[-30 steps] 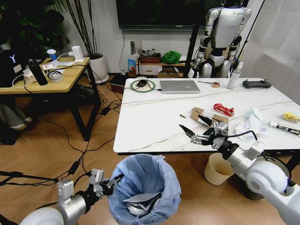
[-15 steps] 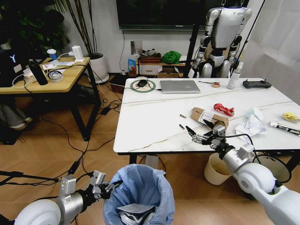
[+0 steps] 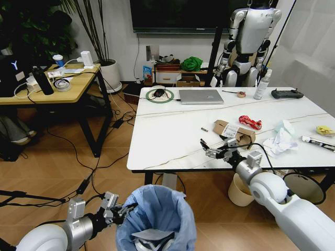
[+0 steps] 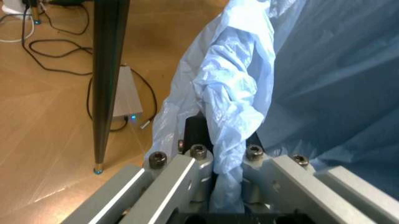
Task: Pick up the trash bin and place the trash from the table into it.
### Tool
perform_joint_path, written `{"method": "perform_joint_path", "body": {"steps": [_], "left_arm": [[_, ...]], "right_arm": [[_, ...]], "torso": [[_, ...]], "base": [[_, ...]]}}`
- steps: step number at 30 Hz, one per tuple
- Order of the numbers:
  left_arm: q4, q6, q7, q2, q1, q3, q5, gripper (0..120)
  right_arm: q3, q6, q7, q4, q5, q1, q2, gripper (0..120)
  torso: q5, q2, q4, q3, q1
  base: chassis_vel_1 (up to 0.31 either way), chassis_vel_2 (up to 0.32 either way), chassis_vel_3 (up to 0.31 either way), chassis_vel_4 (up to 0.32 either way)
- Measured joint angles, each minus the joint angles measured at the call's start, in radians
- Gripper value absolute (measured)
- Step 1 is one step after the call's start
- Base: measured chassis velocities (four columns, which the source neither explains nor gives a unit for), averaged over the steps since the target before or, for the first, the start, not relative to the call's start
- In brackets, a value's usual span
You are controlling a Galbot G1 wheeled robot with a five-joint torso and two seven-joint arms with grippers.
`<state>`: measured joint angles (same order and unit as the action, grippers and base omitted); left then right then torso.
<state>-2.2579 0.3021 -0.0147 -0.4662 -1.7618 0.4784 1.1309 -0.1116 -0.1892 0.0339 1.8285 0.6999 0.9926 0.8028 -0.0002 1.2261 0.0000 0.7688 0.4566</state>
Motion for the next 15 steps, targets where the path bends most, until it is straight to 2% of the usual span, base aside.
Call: {"method": "perform_joint_path", "body": {"steps": [6,15], "left_arm": [[-0.013,0.0,0.002,-0.016,-0.013,0.003,-0.015,0],[-0.016,0.001,0.006,-0.02,-0.015,0.008,-0.017,0]], "right_arm": [[0.061,-0.033,0.007,-0.061,-0.011,-0.061,0.025,100],[0.124,-0.019,-0.01,-0.2,-0.011,-0.16,0.065,100]], "torso": [[0.0001,0.0,0.0001,0.0,0.0],[0.0002,0.0,0.0001,0.0,0.0]], "base": [[0.0,0.0,0.0,0.0],[0.0,0.0,0.0,0.0]]}}
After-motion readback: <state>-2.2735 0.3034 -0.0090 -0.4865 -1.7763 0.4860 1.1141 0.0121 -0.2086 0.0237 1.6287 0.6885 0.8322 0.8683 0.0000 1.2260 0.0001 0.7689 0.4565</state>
